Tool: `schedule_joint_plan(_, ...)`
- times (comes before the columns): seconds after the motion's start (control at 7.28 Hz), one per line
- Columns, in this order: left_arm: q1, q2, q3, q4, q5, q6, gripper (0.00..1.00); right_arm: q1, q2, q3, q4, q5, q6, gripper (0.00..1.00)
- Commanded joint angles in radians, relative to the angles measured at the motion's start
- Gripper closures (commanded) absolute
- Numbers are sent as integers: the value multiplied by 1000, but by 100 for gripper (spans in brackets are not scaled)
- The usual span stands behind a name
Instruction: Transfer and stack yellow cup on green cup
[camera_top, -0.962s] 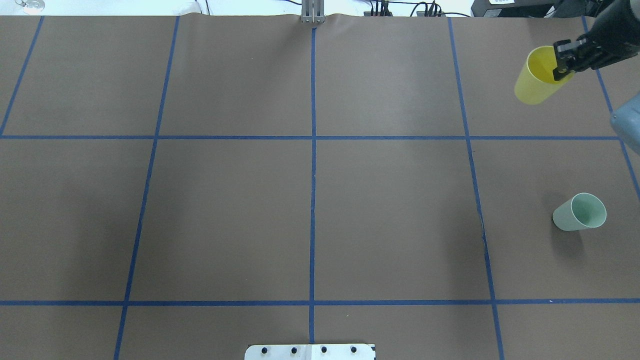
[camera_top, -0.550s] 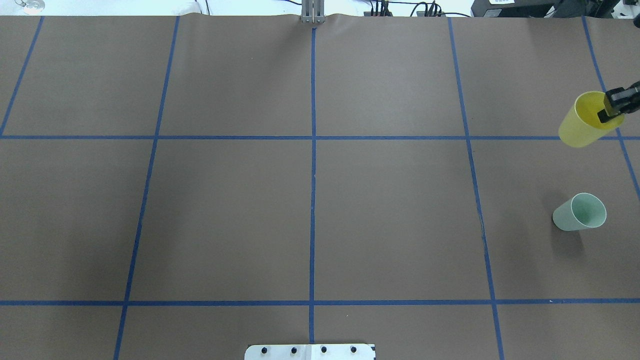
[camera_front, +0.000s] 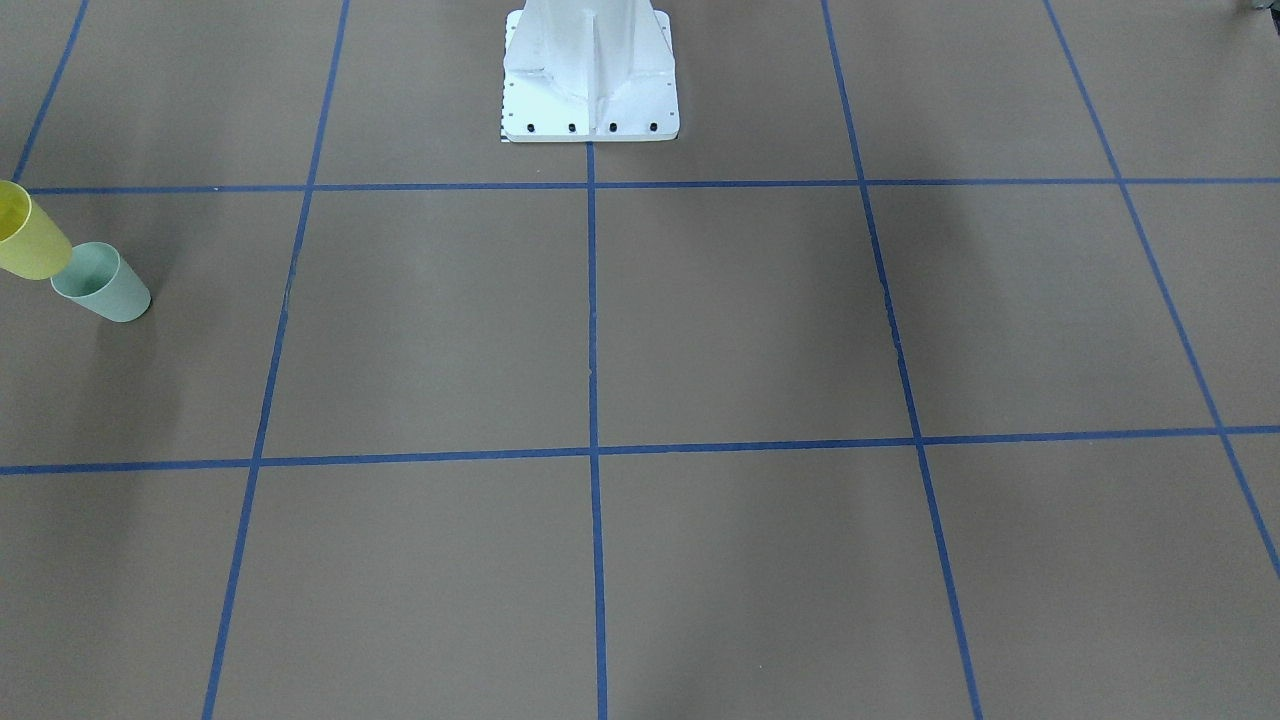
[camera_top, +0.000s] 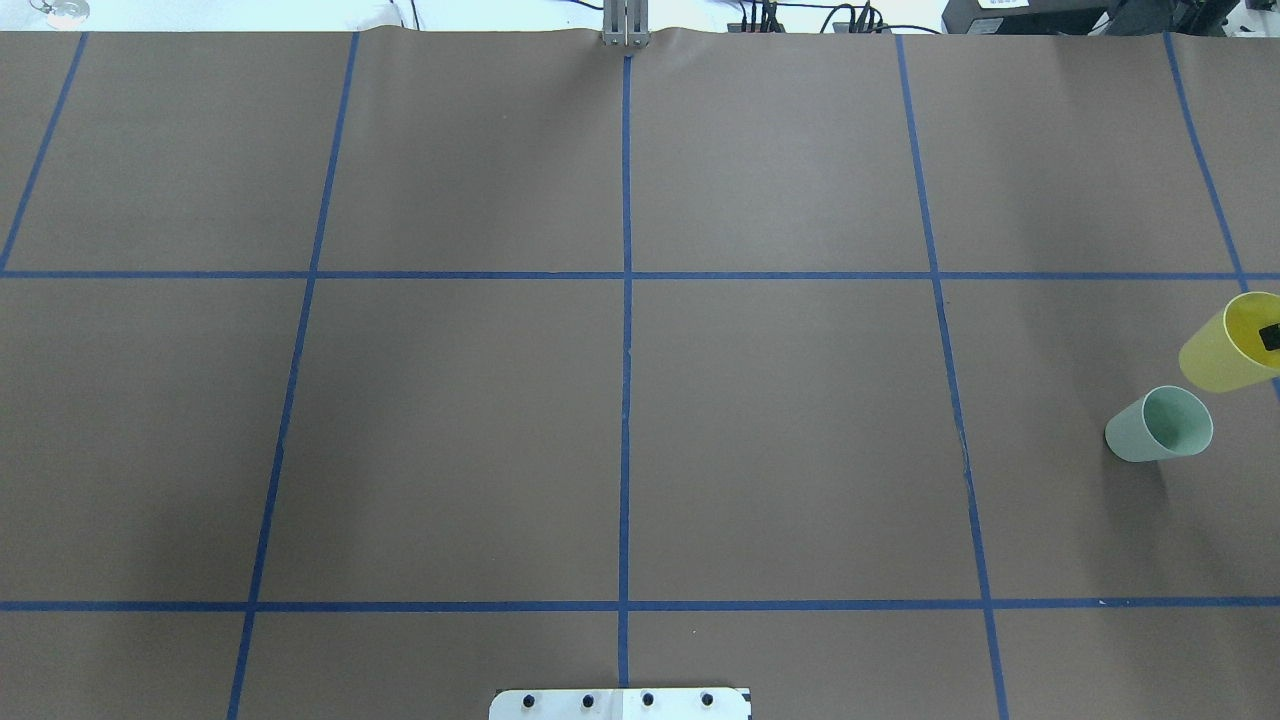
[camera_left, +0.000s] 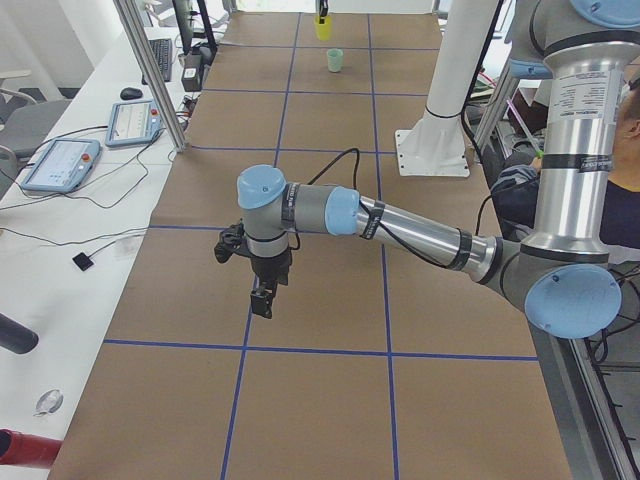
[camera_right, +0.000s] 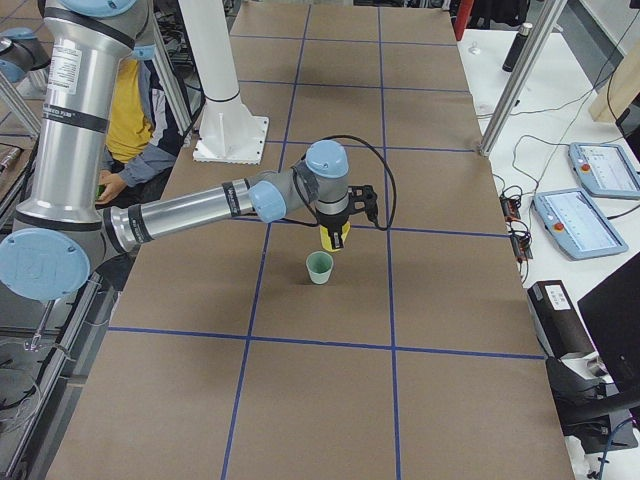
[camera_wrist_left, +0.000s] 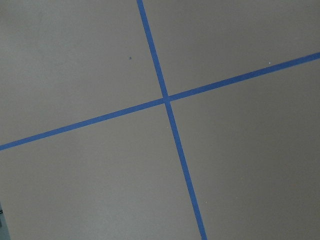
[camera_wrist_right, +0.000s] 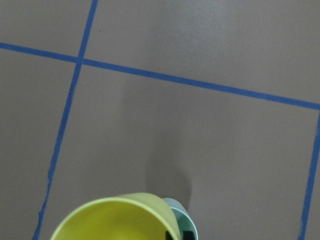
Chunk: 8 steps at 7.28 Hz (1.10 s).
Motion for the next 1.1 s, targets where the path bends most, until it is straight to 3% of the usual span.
schedule_joint_plan(0.0, 0, 0, -3, 1, -3, 1, 0, -47, -36, -108, 255, 2, 138, 100)
schedule_joint_plan(0.96, 0, 2, -8, -2, -2, 3, 0, -135, -99, -113, 289, -51, 205, 100)
